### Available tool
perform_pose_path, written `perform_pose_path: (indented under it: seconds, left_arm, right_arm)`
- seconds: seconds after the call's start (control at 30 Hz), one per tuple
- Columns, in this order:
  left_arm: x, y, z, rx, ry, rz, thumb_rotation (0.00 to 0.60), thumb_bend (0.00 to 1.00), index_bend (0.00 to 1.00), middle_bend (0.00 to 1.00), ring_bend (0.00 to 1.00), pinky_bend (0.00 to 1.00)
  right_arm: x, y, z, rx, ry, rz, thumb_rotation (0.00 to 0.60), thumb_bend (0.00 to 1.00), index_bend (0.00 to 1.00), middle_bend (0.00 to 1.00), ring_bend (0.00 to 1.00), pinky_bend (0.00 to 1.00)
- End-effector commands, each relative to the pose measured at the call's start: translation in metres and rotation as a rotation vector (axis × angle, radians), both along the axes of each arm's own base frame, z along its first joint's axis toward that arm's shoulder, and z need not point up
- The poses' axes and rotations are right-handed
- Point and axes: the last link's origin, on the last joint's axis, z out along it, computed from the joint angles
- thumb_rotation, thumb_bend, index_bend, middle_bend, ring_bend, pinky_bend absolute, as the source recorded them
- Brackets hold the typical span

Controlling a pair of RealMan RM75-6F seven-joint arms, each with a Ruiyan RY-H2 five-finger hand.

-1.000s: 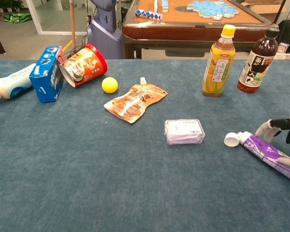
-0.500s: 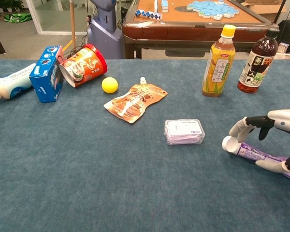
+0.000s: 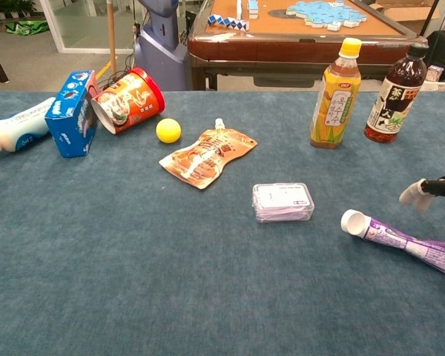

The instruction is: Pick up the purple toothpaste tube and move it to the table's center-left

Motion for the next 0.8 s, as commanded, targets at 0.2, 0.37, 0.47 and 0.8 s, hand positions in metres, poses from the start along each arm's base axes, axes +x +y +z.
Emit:
perform_pose_path:
  seconds: [0.2, 0.37, 0.47, 0.8]
  left_arm:
    - [-0.002, -0.001, 0.0, 0.001, -0.001, 0.005, 0.6, 0.0, 0.0, 0.07, 0.06, 0.08]
    - [-0.002, -0.001, 0.001, 0.004, -0.002, 0.005, 0.6, 0.0, 0.0, 0.07, 0.06, 0.08]
    - [-0.002, -0.001, 0.002, 0.008, -0.001, 0.008, 0.6, 0.0, 0.0, 0.07, 0.06, 0.08]
    - [-0.001, 0.0, 0.002, 0.007, 0.002, 0.006, 0.6, 0.0, 0.0, 0.07, 0.06, 0.08]
  right_arm:
    - [-0.006, -0.02, -0.011, -0.021, 0.056, -0.005, 0.6, 0.0, 0.22, 0.3, 0.2, 0.28]
    - [-0.005, -0.038, -0.016, -0.022, 0.074, -0.002, 0.6, 0.03, 0.22, 0.3, 0.2, 0.28]
    - [-0.003, -0.048, -0.017, -0.038, 0.083, 0.006, 0.6, 0.03, 0.22, 0.3, 0.2, 0.28]
    - [0.003, -0.081, -0.006, -0.128, 0.1, 0.009, 0.6, 0.04, 0.22, 0.3, 0.2, 0.28]
